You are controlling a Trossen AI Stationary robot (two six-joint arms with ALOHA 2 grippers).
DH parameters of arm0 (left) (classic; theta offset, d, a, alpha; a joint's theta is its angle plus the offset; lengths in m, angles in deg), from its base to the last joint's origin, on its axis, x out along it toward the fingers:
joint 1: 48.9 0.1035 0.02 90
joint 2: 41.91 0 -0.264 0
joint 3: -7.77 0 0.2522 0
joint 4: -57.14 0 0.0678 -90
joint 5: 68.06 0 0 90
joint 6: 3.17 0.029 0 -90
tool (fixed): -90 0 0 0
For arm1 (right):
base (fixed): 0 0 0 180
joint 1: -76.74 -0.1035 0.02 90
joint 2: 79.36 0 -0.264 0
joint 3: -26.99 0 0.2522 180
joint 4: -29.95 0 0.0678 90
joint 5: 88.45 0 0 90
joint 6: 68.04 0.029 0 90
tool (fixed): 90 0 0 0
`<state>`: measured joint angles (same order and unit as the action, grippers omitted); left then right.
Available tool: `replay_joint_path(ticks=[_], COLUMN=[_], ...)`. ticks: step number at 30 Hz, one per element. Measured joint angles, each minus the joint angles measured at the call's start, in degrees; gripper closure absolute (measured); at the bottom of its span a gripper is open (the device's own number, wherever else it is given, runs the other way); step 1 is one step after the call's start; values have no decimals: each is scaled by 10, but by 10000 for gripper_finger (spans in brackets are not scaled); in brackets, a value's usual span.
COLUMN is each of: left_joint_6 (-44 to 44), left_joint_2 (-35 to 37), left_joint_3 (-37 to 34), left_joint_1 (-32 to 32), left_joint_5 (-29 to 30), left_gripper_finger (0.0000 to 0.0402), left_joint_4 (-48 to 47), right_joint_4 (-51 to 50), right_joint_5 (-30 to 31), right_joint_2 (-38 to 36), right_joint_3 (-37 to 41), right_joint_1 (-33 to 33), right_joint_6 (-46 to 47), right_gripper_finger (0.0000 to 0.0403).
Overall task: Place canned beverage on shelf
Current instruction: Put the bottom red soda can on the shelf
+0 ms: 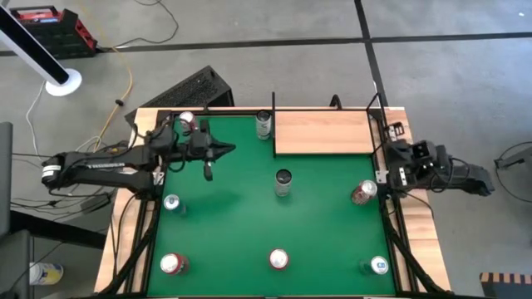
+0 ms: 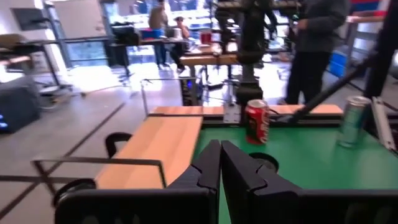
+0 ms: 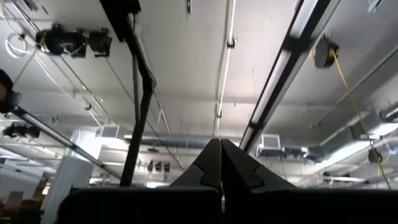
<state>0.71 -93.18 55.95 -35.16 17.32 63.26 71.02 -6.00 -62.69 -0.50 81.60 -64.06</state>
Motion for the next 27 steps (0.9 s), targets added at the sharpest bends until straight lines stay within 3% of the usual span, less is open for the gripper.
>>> replay_joint_path(ticks=[8,14,17,21,27], left_joint_6=[0,0,0,-9,-20], left_joint_2=[-32,-31,-31,-31,-31], left_joint_3=[30,45,56,64,64], left_joint_1=[2,2,2,1,-12], left_joint_5=[11,25,26,37,68], left_gripper_finger=[385,332,300,258,197], left_joint_4=[-3,-52,-76,-93,-108], right_joint_4=[-12,-18,-76,-308,-790], right_joint_5=[-13,-18,-18,-25,14], right_joint_2=[221,353,401,434,470], right_joint_3=[-140,-242,-299,-390,-552], right_joint_1=[0,-1,-4,-11,-39], right_joint_6=[7,31,57,61,106], right_gripper_finger=[378,378,377,372,326])
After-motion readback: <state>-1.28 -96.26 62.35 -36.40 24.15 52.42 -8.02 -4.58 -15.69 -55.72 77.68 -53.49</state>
